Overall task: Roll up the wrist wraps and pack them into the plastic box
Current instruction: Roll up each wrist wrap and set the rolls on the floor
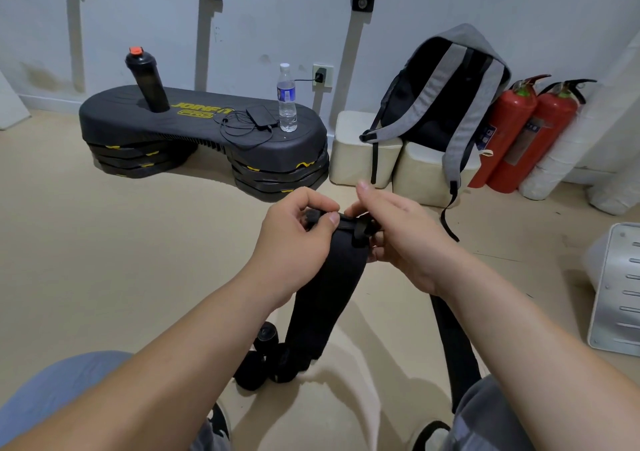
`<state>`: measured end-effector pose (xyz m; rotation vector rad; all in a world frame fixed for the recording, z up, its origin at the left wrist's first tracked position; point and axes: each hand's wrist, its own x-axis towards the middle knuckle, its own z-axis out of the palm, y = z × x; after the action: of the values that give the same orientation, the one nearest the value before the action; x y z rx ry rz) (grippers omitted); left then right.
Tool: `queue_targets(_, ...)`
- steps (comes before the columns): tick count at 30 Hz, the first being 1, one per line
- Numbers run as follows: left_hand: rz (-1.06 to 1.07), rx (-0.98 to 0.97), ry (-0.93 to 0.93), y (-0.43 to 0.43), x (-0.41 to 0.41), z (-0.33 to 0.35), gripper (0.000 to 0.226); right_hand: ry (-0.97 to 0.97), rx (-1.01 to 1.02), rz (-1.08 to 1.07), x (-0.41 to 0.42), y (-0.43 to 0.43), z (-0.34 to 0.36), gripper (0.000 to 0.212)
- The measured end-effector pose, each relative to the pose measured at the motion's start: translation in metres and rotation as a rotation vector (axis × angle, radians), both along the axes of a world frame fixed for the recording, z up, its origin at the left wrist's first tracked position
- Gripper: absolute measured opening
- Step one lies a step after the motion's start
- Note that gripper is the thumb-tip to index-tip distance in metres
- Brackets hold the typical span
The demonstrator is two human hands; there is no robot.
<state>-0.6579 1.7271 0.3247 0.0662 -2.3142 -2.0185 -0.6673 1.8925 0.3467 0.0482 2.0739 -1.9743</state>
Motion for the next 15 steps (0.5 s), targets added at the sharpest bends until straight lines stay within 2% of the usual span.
queue_targets(4,-0.065,-0.075,0.067,0.002,0.001,-0.003,0.014,-0.059,-0.002,-0.024,-0.002,0.001,-0.008,0.012)
queue_targets(7,-0.087,-0.124,0.151,0.001,0.002,-0.003,0.015,-0.142,-0.041,0.079,-0.004,0.007,-0.008,0.024)
queue_targets(9,-0.105,-0.176,0.200,0.001,0.003,-0.004,0.018,-0.142,-0.023,0.116,-0.003,0.007,-0.009,0.025)
queue_targets(12,-0.142,-0.235,0.214,0.001,0.003,-0.006,0.025,-0.062,0.051,0.024,-0.006,0.004,-0.016,0.024)
queue_targets(15,-0.237,-0.182,0.101,0.000,0.004,0.002,0.049,0.022,0.121,-0.062,-0.009,0.002,-0.020,0.026)
